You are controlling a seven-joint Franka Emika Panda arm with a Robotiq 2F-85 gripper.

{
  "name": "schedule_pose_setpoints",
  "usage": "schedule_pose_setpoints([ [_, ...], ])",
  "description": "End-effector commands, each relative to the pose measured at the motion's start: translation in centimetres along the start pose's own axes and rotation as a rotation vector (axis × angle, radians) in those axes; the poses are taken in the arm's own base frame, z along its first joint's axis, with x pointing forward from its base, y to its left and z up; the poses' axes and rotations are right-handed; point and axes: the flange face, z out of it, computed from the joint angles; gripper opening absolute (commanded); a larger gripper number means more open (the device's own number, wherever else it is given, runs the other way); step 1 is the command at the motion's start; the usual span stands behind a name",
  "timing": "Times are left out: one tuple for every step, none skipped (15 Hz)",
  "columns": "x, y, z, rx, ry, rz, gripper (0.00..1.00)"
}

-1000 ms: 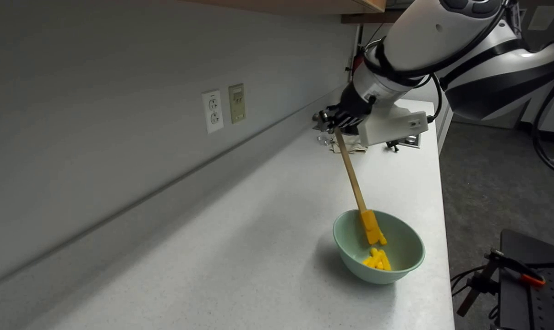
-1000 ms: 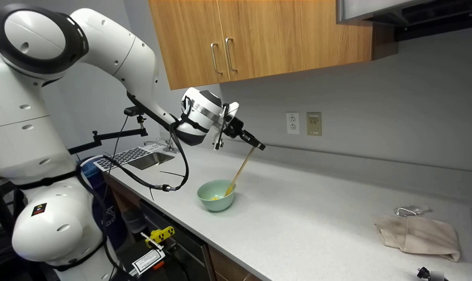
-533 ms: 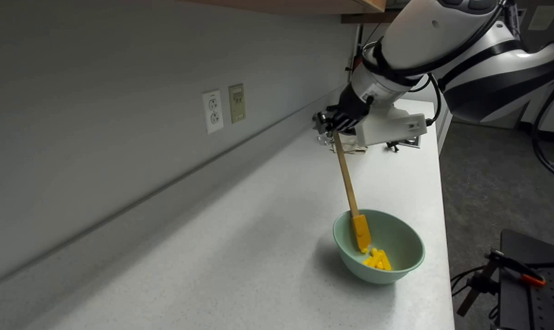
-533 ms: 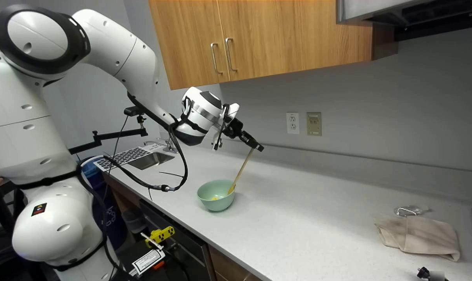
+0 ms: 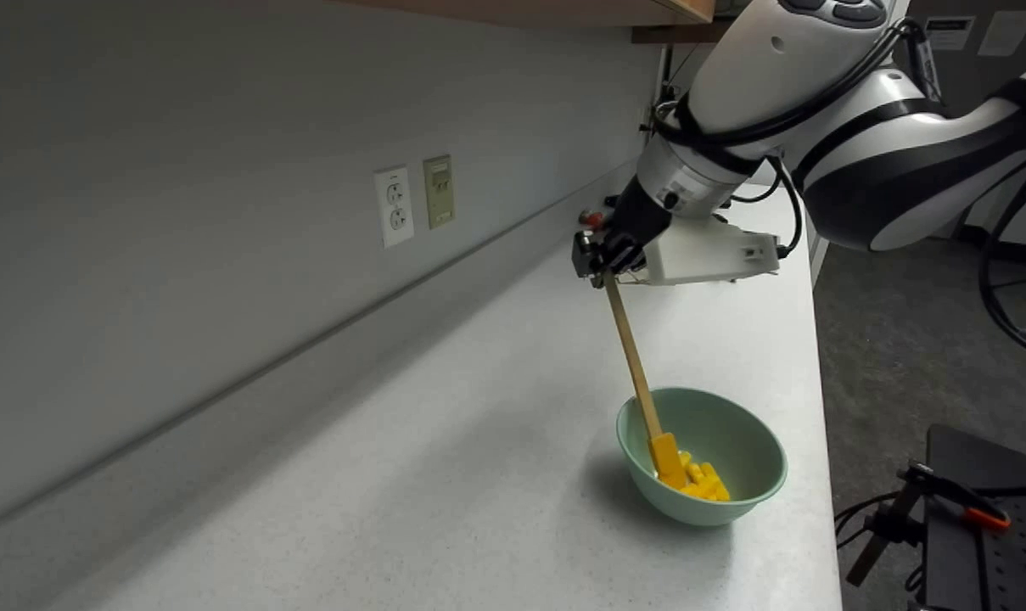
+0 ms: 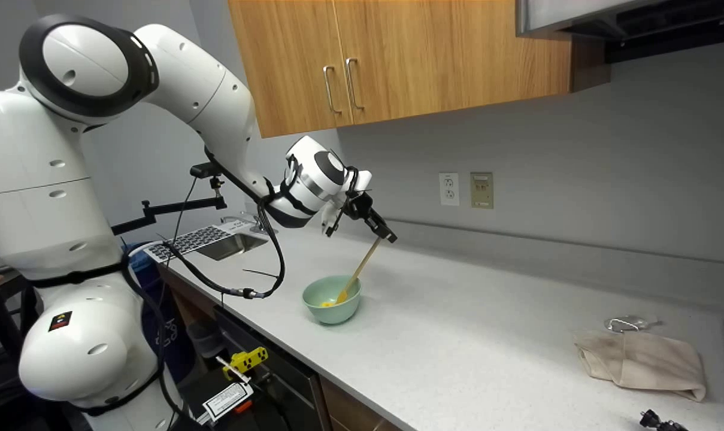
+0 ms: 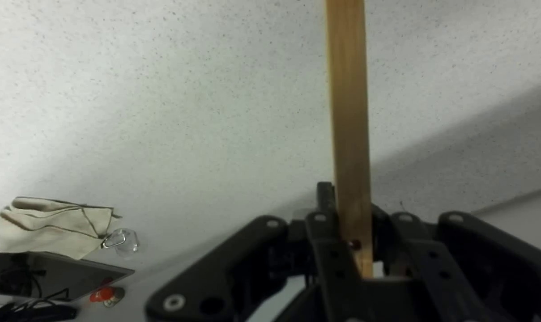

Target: Stir the bowl

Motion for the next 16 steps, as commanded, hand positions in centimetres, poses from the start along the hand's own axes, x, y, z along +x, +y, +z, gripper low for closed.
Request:
schedule_pose_setpoints([
  [0.5, 0.5, -0.2, -0.024, 0.015, -0.027, 0.02],
  [0.7, 0.8, -0.3, -0.044, 0.037, -0.038, 0.02],
  [0.8, 1.0, -0.4, -0.065, 0.060, -0.055, 0.02],
  [1.1, 1.2, -0.5, -0.091, 0.094, -0.078, 0.02],
  [1.3, 1.4, -0.5, -0.112, 0.127, -0.094, 0.02],
  [1.5, 1.6, -0.6, -0.132, 0.159, -0.108, 0.02],
  [1.7, 1.7, -0.7, -0.147, 0.188, -0.117, 0.02],
  [1.8, 1.8, -0.8, -0.159, 0.207, -0.122, 0.02],
  [1.9, 1.8, -0.9, -0.166, 0.221, -0.123, 0.02],
  [1.9, 1.8, -1.0, -0.170, 0.227, -0.124, 0.02],
  [1.8, 1.8, -1.0, -0.164, 0.218, -0.120, 0.02],
  [1.7, 1.8, -1.0, -0.140, 0.183, -0.108, 0.02],
  [1.6, 1.7, -0.9, -0.122, 0.161, -0.097, 0.02],
  [1.5, 1.6, -0.8, -0.099, 0.132, -0.079, 0.02],
  [1.3, 1.5, -0.6, -0.076, 0.100, -0.059, 0.02],
  [1.0, 1.4, -0.4, -0.049, 0.064, -0.038, 0.02],
])
